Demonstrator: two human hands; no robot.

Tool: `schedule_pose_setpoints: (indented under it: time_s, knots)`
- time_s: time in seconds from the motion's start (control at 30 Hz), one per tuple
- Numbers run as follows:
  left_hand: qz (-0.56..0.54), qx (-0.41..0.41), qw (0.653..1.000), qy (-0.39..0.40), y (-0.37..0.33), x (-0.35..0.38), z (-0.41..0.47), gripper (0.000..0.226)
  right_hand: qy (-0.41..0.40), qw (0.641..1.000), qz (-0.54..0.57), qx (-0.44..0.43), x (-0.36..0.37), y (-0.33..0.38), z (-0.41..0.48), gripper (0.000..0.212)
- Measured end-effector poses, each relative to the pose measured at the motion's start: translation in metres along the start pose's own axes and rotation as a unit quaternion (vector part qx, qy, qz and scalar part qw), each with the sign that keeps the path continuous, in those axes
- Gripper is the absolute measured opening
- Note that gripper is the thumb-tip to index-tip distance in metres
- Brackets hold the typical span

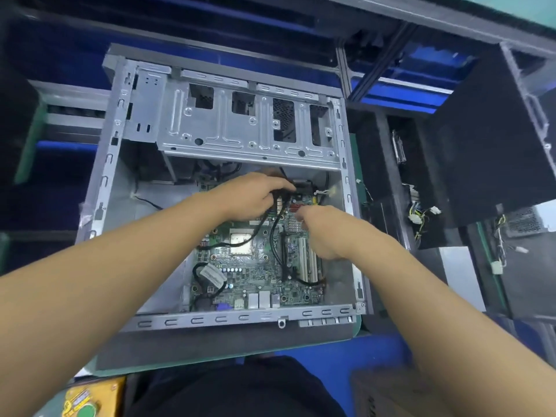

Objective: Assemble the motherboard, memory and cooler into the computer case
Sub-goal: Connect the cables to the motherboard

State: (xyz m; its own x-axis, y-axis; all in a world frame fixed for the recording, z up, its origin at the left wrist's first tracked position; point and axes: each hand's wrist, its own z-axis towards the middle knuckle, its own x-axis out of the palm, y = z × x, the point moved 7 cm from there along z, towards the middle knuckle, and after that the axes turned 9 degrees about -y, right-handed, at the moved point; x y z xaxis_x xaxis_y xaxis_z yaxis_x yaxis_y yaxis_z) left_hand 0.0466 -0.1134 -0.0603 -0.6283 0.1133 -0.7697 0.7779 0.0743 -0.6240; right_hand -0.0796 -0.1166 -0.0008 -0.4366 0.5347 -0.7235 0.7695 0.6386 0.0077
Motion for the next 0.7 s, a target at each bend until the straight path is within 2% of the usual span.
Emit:
schedule_pose_setpoints:
  time_s: [0.13,0.2,0.27,0.37,0.43,0.53,0.63,0.7]
  knots:
    - [0.011,-0.053,0.998,0.031,0.019,-0.009,-0.013,0.04,0.072,0.995,-0.034,-0.058,0.02,0.013,0.003,0.045]
    - [0.048,-0.077,0.995,0.049,0.032,-0.011,-0.02,0.028,0.097,0.992,-0.037,-0.071,0.03,0.016,0.004,0.053]
    - [0.102,-0.108,0.987,0.058,0.045,-0.015,-0.028,0.025,0.106,0.992,-0.016,-0.073,0.033,0.018,0.005,0.056]
    - [0.135,-0.143,0.979,0.055,0.059,-0.022,-0.039,0.022,0.142,0.988,0.037,-0.058,0.042,0.018,0.004,0.049]
    - [0.147,-0.16,0.975,0.045,0.065,-0.026,-0.043,0.022,0.145,0.988,0.032,-0.043,0.043,0.017,0.005,0.045]
    - [0.15,-0.211,0.966,0.011,0.077,-0.034,-0.046,0.026,0.128,0.991,0.019,-0.031,0.04,0.015,0.007,0.025]
    - [0.177,-0.237,0.955,0.01,0.089,-0.037,-0.048,0.008,0.141,0.989,-0.015,-0.036,0.041,0.017,0.007,0.036]
    - [0.15,-0.24,0.959,0.018,0.094,-0.034,-0.05,0.012,0.154,0.987,-0.024,-0.043,0.045,0.02,0.007,0.038]
